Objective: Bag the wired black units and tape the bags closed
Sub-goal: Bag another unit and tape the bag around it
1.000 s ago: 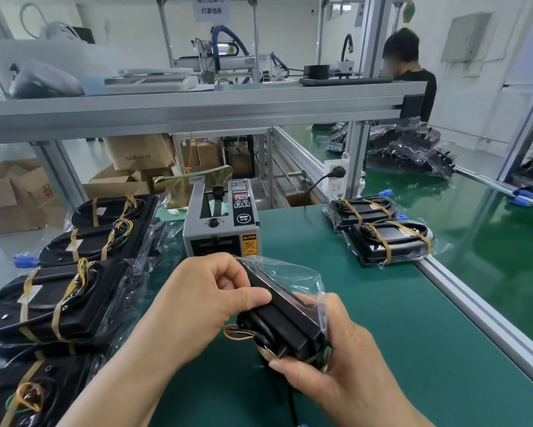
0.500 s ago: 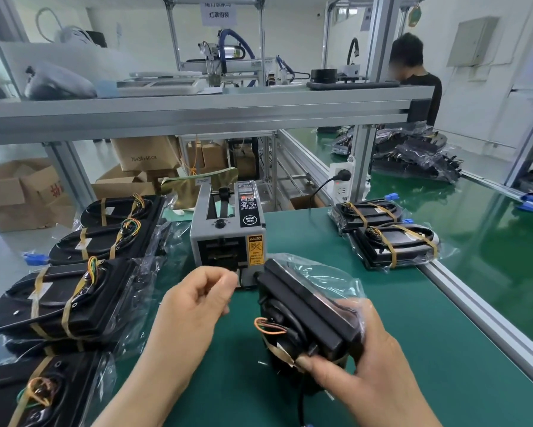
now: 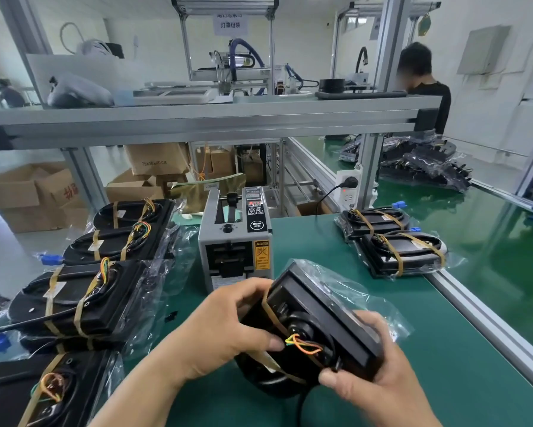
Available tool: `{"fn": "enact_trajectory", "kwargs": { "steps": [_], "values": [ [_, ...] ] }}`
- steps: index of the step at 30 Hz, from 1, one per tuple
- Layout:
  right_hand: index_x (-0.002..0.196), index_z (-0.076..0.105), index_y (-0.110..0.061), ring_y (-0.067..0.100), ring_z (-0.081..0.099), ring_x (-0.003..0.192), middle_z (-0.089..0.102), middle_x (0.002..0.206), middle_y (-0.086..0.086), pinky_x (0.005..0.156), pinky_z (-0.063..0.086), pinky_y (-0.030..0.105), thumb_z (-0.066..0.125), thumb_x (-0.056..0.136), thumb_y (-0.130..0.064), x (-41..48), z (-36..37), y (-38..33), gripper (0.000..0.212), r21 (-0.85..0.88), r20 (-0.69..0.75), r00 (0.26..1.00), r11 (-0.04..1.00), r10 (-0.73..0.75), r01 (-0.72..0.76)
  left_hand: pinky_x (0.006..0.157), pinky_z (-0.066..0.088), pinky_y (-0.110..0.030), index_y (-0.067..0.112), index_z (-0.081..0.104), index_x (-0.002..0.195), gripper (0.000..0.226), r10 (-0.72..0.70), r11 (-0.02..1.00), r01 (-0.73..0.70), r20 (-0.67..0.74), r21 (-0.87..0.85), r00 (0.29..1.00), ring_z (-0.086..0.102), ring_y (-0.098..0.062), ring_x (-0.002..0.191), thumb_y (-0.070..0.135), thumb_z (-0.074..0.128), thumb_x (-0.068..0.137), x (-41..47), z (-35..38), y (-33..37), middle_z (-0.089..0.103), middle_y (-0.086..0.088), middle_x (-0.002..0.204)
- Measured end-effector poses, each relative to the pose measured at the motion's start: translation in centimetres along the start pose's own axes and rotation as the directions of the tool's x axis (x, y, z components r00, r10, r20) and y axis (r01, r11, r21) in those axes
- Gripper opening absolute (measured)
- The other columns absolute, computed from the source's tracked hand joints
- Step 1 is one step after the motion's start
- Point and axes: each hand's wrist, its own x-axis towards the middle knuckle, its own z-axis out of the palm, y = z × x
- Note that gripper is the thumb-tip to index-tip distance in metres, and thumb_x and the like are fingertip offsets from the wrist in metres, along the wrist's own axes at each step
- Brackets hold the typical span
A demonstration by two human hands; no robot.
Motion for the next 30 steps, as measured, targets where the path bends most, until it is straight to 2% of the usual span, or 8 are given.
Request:
{"fn": "enact_trajectory", "kwargs": {
  "steps": [3,6,9,12,17,21,27,30],
  "values": [
    [0.12,0.053,-0.018,0.007,0.072,0.093,0.075,0.108,-0.01,0.075,0.052,0.012,0.082,0.044,0.002,0.6,-1.2,1.1,0.084,0.002,0.107,0.99,0.995,0.095,-0.095,0.079,0.061,-0.035,0.04,0.065,0.116,0.06,-0.002,0.992,0.008,-0.046,0.126,0.999,0.071,-0.014,0.097,0.011,0.084,0.067,-0.1,-0.9,1.0,0.073,0.007,0.108],
    [0.125,0.054,-0.016,0.009,0.066,0.113,0.068,0.126,-0.005,0.086,0.054,0.018,0.08,0.05,-0.004,0.8,-2.1,1.8,0.08,0.06,0.092,0.991,0.993,0.093,-0.099,0.074,0.057,-0.026,0.046,0.062,0.111,0.057,-0.002,0.934,0.036,-0.095,0.355,0.995,0.068,-0.009,0.085,0.022,0.083,0.064,-0.4,-1.3,1.7,0.067,0.017,0.102],
    [0.126,0.057,-0.021,0.004,0.059,0.122,0.069,0.125,-0.009,0.102,0.047,0.02,0.084,0.061,-0.023,1.3,-1.6,1.9,0.071,-0.02,0.013,1.0,1.0,0.012,-0.012,0.084,0.049,-0.029,0.042,0.057,0.114,0.054,0.049,0.798,0.04,-0.131,0.601,0.99,0.054,-0.001,0.094,0.031,0.081,0.067,-0.5,-0.9,2.1,0.057,0.023,0.1],
    [0.125,0.06,-0.036,-0.001,0.052,0.127,0.065,0.128,-0.018,0.111,0.039,0.026,0.082,0.078,-0.013,2.0,-0.6,1.9,0.056,-0.131,-0.027,0.999,0.99,-0.046,0.042,0.092,0.043,-0.027,0.041,0.053,0.119,0.053,0.096,0.702,0.026,-0.13,0.711,0.987,0.043,0.005,0.101,0.036,0.078,0.073,-0.4,-0.5,2.2,0.051,0.025,0.104],
    [0.133,0.051,-0.041,-0.004,0.032,0.141,0.04,0.147,-0.029,0.113,0.028,0.028,0.079,0.08,-0.009,2.1,-0.1,2.8,0.068,-0.412,-0.09,0.98,0.903,-0.177,0.125,0.103,0.037,-0.029,0.043,0.042,0.138,0.068,0.036,0.564,0.037,-0.069,0.825,0.997,0.039,0.0,0.12,0.044,0.073,0.078,-0.2,-0.1,1.1,0.046,0.024,0.126],
    [0.129,0.057,-0.025,0.004,0.044,0.136,0.053,0.14,-0.018,0.11,0.032,0.014,0.073,0.078,-0.003,1.7,0.9,3.3,0.058,-0.498,-0.048,0.924,0.811,-0.38,0.307,0.104,0.036,-0.028,0.044,0.042,0.139,0.069,0.055,0.569,0.023,-0.066,0.822,0.996,0.038,-0.001,0.124,0.043,0.073,0.077,-0.2,0.3,-0.2,0.046,0.024,0.13],
    [0.105,0.071,-0.006,0.006,0.064,0.113,0.07,0.116,-0.005,0.1,0.048,0.022,0.065,0.082,-0.003,2.4,1.7,3.0,0.025,-0.554,-0.146,0.815,0.729,-0.562,0.403,0.099,0.034,-0.022,0.044,0.042,0.139,0.07,0.107,0.569,-0.005,-0.068,0.823,0.992,0.038,-0.001,0.119,0.041,0.074,0.077,-0.3,0.7,-0.8,0.045,0.026,0.13],
    [0.092,0.075,-0.006,0.003,0.068,0.101,0.073,0.102,-0.005,0.094,0.051,0.019,0.066,0.084,-0.005,3.0,1.2,2.3,0.013,-0.598,-0.127,0.79,0.682,-0.6,0.421,0.094,0.026,-0.01,0.044,0.045,0.138,0.067,0.13,0.578,-0.031,-0.055,0.816,0.99,0.037,0.002,0.118,0.036,0.074,0.077,-0.5,0.7,-0.9,0.047,0.027,0.127]
  ]
}}
